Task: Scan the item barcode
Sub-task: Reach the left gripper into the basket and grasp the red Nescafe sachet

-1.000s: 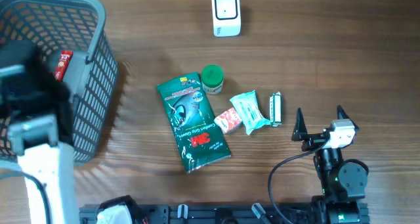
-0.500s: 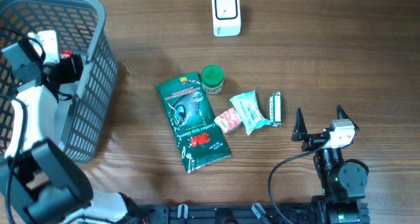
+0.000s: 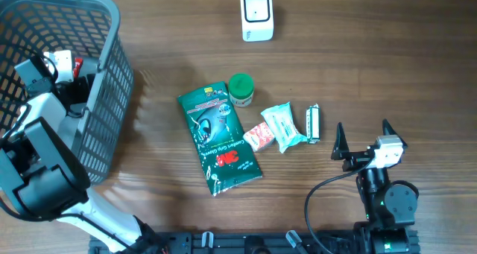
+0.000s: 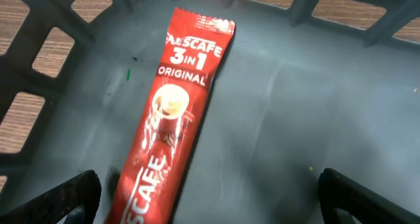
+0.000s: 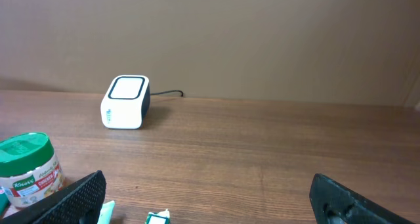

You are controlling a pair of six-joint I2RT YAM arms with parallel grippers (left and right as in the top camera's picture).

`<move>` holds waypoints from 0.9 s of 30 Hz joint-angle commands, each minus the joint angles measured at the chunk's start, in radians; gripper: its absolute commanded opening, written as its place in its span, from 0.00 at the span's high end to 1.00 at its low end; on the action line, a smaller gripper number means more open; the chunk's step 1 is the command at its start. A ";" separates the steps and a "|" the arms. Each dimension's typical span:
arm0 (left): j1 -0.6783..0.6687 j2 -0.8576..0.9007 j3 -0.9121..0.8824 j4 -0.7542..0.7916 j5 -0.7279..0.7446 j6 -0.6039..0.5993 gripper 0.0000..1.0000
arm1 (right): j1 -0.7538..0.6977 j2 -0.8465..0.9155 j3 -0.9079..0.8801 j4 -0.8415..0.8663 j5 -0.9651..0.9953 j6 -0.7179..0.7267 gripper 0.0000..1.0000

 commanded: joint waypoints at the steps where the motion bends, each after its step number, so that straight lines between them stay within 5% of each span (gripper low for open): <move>1: 0.011 0.076 -0.002 -0.011 -0.019 0.021 0.00 | 0.003 -0.005 -0.001 0.006 0.014 -0.005 0.00; 3: 0.015 0.088 -0.002 -0.020 -0.018 0.021 0.05 | 0.003 -0.005 -0.001 0.006 0.013 -0.005 0.01; 4: 0.015 0.092 -0.002 -0.031 -0.018 0.021 0.17 | 0.003 -0.005 -0.001 0.006 0.013 -0.005 0.00; 7: 0.015 0.093 -0.002 -0.101 -0.018 0.021 0.87 | 0.003 -0.005 -0.001 0.006 0.013 -0.005 0.00; 8: 0.015 0.093 -0.002 -0.121 -0.018 0.021 0.96 | 0.003 -0.005 -0.001 0.006 0.014 -0.005 0.00; 12: 0.015 0.093 -0.002 -0.159 -0.019 -0.026 0.96 | 0.003 -0.005 -0.001 0.006 0.014 -0.005 0.00; 15: 0.013 0.069 0.004 -0.097 -0.005 -0.329 0.96 | 0.003 -0.005 -0.001 0.006 0.014 -0.005 0.00; 19: 0.013 -0.059 0.026 -0.116 0.137 -0.446 0.96 | 0.003 -0.005 -0.001 0.006 0.013 -0.004 0.00; 27: 0.011 -0.700 0.028 -0.240 0.147 -0.668 0.96 | 0.003 -0.005 -0.001 0.006 0.014 -0.004 0.00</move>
